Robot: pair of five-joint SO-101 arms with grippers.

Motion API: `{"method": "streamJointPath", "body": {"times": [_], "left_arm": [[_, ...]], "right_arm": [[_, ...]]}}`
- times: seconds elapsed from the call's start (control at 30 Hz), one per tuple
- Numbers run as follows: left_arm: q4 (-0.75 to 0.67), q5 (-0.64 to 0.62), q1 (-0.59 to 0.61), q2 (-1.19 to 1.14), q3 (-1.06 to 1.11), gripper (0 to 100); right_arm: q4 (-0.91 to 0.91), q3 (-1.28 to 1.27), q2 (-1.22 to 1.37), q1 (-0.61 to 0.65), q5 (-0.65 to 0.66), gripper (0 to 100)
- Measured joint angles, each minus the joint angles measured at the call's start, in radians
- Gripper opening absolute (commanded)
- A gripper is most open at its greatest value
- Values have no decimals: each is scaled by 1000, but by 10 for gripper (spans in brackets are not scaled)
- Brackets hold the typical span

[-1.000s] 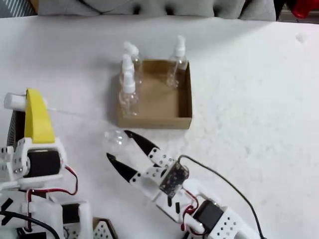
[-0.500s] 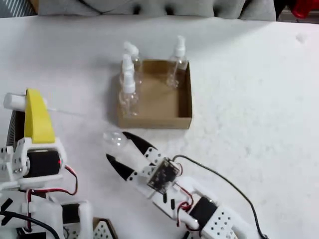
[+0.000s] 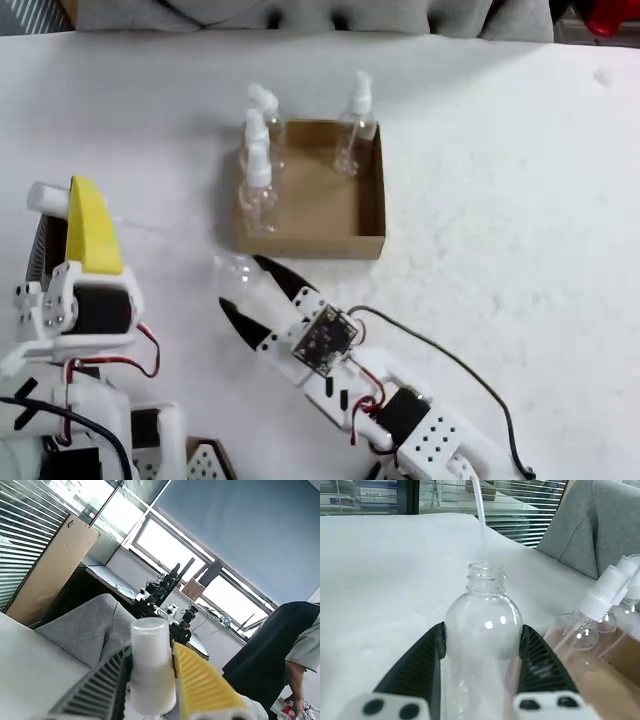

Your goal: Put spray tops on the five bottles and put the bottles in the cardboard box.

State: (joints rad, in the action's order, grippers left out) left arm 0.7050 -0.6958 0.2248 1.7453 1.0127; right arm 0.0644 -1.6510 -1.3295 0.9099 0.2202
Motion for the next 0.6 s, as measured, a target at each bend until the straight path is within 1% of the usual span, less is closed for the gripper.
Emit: {"method": "streamJointPath", "body": {"times": [0.1, 0.3, 0.6], "left_arm": [[0, 0, -17, 0, 0, 24], [2, 0, -112, -2, 29, 24], [2, 9, -112, -2, 38, 24]], "right_arm": [[0, 0, 0, 0, 2, 16], [0, 0, 0, 0, 5, 16], [0, 0, 0, 0, 6, 16]]}}
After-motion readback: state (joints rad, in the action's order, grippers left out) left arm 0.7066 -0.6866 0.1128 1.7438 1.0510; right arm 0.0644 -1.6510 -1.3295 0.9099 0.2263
